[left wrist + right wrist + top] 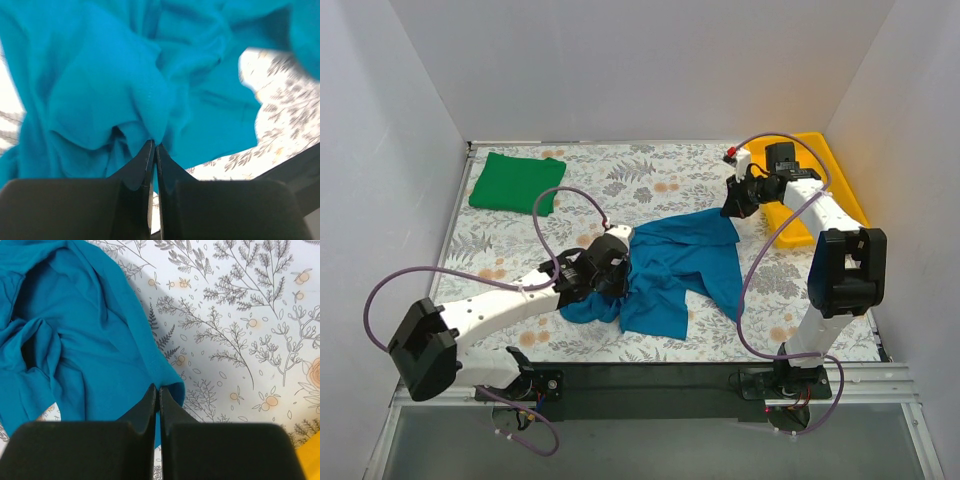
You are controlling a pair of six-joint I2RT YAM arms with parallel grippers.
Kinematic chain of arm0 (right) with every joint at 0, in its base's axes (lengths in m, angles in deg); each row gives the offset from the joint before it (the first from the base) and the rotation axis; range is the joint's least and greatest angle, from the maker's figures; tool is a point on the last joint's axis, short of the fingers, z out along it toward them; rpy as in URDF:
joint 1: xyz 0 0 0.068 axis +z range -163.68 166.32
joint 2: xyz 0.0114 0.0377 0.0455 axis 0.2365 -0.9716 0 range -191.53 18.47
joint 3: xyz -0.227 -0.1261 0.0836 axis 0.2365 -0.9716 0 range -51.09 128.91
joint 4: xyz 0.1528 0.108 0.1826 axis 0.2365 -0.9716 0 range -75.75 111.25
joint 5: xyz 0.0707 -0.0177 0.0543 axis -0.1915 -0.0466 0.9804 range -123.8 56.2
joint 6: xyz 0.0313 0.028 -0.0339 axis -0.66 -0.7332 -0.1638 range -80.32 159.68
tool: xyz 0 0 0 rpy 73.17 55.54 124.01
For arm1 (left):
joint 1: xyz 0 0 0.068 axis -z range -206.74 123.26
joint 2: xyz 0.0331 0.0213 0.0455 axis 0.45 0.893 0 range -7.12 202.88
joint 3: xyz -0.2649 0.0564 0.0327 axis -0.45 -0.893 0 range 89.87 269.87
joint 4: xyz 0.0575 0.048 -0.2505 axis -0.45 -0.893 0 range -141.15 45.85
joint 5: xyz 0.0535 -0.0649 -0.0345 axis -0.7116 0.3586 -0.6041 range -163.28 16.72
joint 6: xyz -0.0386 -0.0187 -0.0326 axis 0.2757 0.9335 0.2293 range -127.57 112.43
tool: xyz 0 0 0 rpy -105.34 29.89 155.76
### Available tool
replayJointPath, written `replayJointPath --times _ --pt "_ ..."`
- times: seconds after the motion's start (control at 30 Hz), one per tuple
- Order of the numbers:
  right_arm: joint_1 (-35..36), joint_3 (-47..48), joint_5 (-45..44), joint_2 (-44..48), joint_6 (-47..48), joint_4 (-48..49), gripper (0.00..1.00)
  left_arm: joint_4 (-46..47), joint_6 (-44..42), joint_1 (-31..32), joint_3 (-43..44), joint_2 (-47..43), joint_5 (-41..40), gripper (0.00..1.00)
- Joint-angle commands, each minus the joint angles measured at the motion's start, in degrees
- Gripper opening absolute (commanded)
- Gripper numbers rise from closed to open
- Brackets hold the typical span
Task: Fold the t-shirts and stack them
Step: Flatten the tshirt out
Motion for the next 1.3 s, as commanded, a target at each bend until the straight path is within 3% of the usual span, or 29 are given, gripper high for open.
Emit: replayJointPath --times 0.0,0.23,0.43,0.77,1.27 --pt "-0.2 -1.4 -0.6 0.3 1.0 1.1 0.01 5.5 1.7 -0.2 -2.7 2.6 6.7 0.00" --pt "-0.2 -2.8 -0.7 0.1 1.5 1.0 0.01 7.4 2.7 -0.2 -2.5 7.2 5.0 0.00" --pt "-0.3 -3.3 -0.1 0.2 1.7 1.1 0.01 5.6 2.6 -0.3 -2.5 6.4 2.8 0.16" --pt "-0.3 -3.5 0.4 0.3 1.7 1.2 0.01 2.0 2.2 -0.2 -1.8 4.6 1.9 0.25" --pt "-0.3 -3.0 0.4 -0.1 1.3 1.1 0.01 0.5 0.6 -0.2 -3.4 2.9 5.5 0.31"
